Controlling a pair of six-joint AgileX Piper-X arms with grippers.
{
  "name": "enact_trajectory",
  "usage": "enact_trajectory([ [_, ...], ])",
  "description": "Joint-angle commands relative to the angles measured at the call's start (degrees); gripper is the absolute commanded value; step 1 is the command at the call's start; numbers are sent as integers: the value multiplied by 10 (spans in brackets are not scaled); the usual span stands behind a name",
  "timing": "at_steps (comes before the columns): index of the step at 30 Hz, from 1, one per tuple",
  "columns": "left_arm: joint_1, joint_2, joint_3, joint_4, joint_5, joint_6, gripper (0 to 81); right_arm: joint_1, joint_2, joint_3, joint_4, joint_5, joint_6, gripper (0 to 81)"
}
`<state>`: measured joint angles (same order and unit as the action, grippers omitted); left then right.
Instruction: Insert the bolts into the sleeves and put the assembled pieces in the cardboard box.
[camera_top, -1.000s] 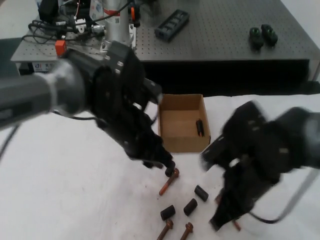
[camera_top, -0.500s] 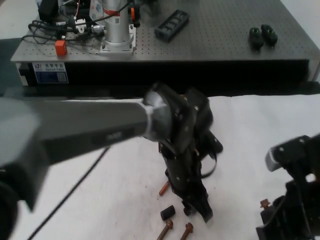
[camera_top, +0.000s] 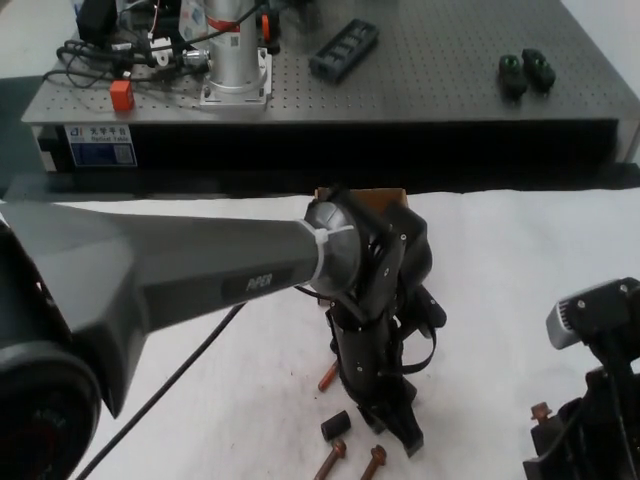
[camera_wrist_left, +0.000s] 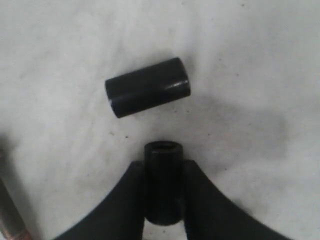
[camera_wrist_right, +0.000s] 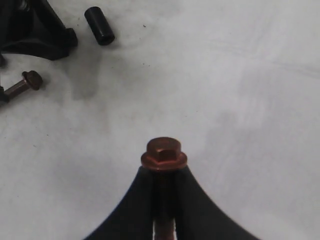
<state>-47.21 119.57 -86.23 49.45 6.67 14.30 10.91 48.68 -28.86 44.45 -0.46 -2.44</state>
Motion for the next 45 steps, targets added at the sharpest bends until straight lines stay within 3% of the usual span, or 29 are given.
enact_trajectory([
  [1, -1, 1, -10, -17, -5, -25, 3, -2, -7, -1, -13, -6, 3, 13],
  [4, 2, -31, -9, -23, -5, -93, 3, -2, -16, -1, -49, -29, 30, 13],
  [9, 7, -161, 96, -132, 10, -138, 6, 0, -31, 1, -205, -148, 134, 13],
  [15, 7, -324, 283, -327, 142, -203, 6, 0, -12, 1, -463, -198, 277, 13],
  [20, 7, -414, 381, -491, 171, -256, 6, 8, 32, 1, -586, -213, 360, 13],
  [29, 7, -453, 398, -526, 153, -255, 6, 48, 67, 1, -600, -237, 384, 13],
  [45, 7, -453, 398, -527, 102, -255, 6, 52, 67, 1, -550, -243, 349, 13],
])
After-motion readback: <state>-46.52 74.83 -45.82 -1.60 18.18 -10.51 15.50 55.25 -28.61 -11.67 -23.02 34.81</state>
